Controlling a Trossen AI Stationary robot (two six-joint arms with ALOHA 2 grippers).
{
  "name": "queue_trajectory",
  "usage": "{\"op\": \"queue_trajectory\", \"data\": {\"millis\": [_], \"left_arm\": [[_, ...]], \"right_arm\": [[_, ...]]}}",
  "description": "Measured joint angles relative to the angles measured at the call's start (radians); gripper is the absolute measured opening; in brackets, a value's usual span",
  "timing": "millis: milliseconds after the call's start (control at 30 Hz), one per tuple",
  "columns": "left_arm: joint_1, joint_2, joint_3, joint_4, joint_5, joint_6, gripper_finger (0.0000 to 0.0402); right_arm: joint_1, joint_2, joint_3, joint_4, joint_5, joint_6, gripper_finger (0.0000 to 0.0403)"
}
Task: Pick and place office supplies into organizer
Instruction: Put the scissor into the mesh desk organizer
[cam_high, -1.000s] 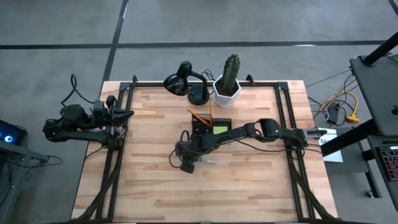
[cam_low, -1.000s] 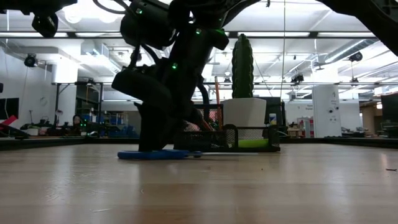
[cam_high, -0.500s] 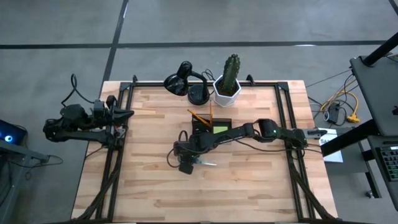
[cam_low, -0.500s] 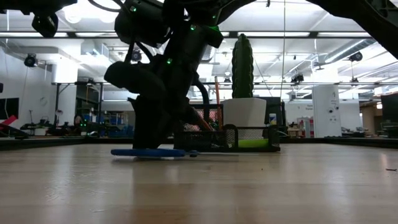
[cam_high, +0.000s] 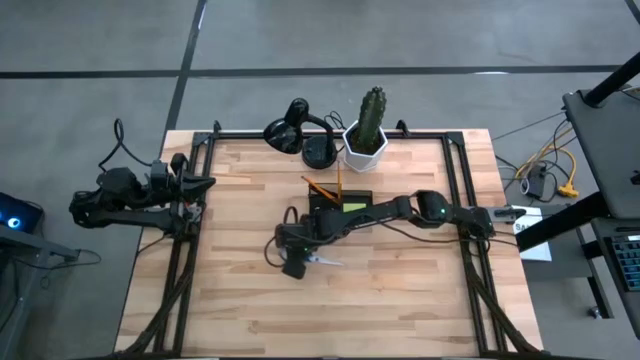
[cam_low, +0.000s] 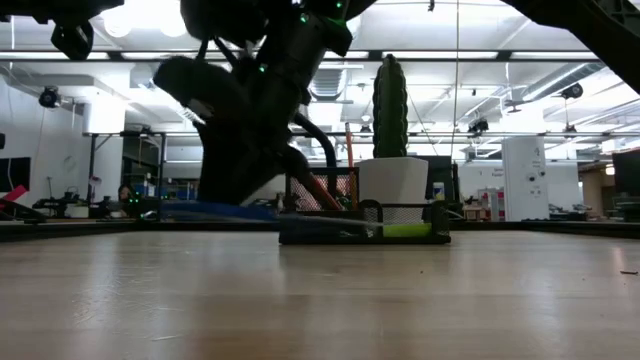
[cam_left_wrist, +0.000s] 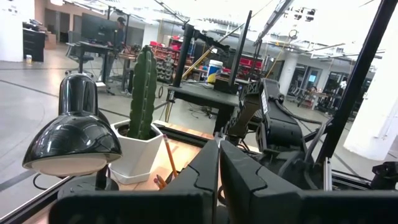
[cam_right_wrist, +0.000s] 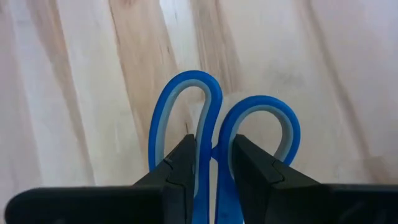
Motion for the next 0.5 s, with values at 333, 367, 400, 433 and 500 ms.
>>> {"op": "queue_trajectory", "data": {"millis": [333, 367, 400, 433, 500], "left_arm": [[0.000, 0.000, 0.000, 0.000, 0.000, -0.003, 0.0000], [0.000, 0.000, 0.000, 0.000, 0.000, -0.003, 0.0000], [0.000, 0.000, 0.000, 0.000, 0.000, -0.003, 0.0000], [0.000, 0.000, 0.000, 0.000, 0.000, -0.003, 0.0000], [0.000, 0.000, 0.000, 0.000, 0.001, -0.003, 0.0000]], "right_arm": [[-0.027, -0.064, 0.023, -0.001, 0.190, -0.012, 0.0068], [-0.032, -0.082, 0.023, -0.004, 0.209, -0.014, 0.0068], [-0.036, -0.097, 0.023, -0.011, 0.227, -0.019, 0.0068], [-0.040, -0.112, 0.023, -0.013, 0.247, -0.025, 0.0068], [-0.048, -0.145, 0.022, -0.025, 0.297, -0.031, 0.0068]]}}
